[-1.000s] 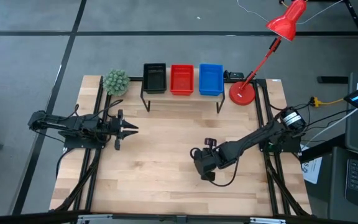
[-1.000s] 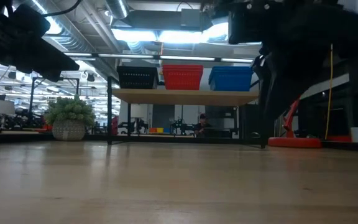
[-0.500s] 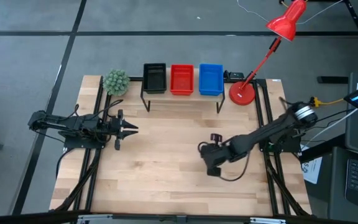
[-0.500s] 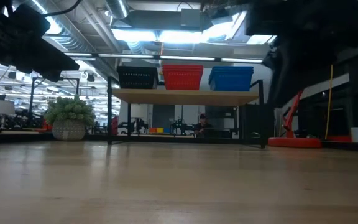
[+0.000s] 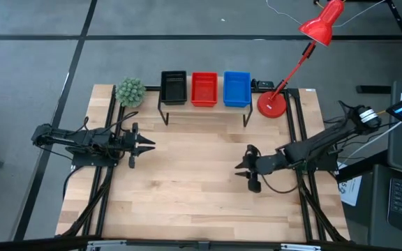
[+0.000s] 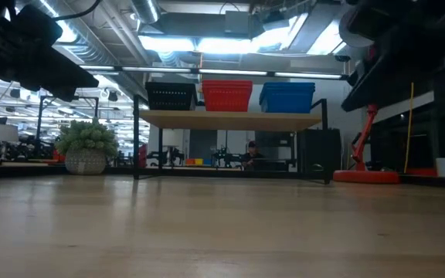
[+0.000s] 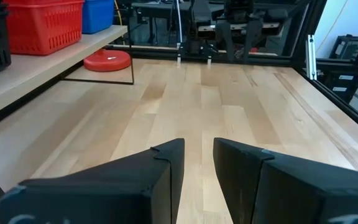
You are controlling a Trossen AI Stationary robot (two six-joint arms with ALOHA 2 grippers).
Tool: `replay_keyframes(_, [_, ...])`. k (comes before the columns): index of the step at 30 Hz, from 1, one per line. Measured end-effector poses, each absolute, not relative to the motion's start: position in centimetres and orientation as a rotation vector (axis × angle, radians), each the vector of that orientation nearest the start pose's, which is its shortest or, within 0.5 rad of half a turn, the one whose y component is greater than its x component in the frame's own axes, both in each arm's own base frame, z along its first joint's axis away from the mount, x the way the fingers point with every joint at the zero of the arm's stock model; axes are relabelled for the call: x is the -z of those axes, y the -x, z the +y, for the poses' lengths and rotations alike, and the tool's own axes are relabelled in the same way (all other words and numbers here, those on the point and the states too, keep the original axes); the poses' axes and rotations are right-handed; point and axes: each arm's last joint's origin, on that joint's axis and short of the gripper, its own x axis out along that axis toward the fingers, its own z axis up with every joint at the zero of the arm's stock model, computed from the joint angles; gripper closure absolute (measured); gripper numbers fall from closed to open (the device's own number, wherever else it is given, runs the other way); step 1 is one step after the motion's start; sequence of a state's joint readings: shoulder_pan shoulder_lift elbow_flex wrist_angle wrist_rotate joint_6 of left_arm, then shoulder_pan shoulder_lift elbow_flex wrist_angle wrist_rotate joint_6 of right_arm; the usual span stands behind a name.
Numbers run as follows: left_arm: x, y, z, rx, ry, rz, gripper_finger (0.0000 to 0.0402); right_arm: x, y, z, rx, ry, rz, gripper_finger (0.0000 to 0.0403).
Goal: Stack baskets on shelf by color
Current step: Return to Home Position
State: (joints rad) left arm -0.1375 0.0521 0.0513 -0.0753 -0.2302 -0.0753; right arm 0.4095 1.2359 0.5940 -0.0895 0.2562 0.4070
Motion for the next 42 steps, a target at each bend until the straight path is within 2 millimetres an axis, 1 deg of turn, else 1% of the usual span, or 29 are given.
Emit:
replay_keyframes(4, [-17.0,-9.7,-0.7,-0.095,0.061,0.071,0.0324,-18.4,-20.7,8.4,-0.088,-0.113,0.684,0.0281])
replay_keyframes(7, [-17.0,-9.7,-0.7,-0.094,0.061,0.073,0.0324,-17.8,-19.7,7.8,-0.123,-0.090,0.616,0.0281])
replay_keyframes(9, [-17.0,-9.7,-0.7,-0.092,0.061,0.074,0.0324,-17.6,-19.1,7.2,-0.125,-0.094,0.557,0.0281])
replay_keyframes(14, [-17.0,-9.7,-0.7,-0.090,0.061,0.073,0.0324,-16.6,-17.0,5.5,-0.102,-0.086,0.503,0.0281])
replay_keyframes(16, [-17.0,-9.7,-0.7,-0.088,0.061,0.073,0.0324,-15.8,-16.1,4.8,-0.090,-0.070,0.499,0.0281])
replay_keyframes(19, [-17.0,-9.7,-0.7,-0.088,0.062,0.072,0.0324,-15.1,-14.8,4.0,-0.065,-0.109,0.464,0.0281])
replay_keyframes(23, [-17.0,-9.7,-0.7,-0.088,0.061,0.073,0.0324,-14.3,-13.5,3.5,-0.058,-0.153,0.427,0.0281])
replay_keyframes(31, [-17.0,-9.7,-0.7,-0.088,0.061,0.073,0.0324,-13.8,-12.1,3.1,-0.081,-0.107,0.321,0.0281])
replay_keyframes(42, [-17.0,-9.7,-0.7,-0.088,0.061,0.073,0.0324,-15.2,-11.5,2.3,-0.074,0.023,0.167,0.0281])
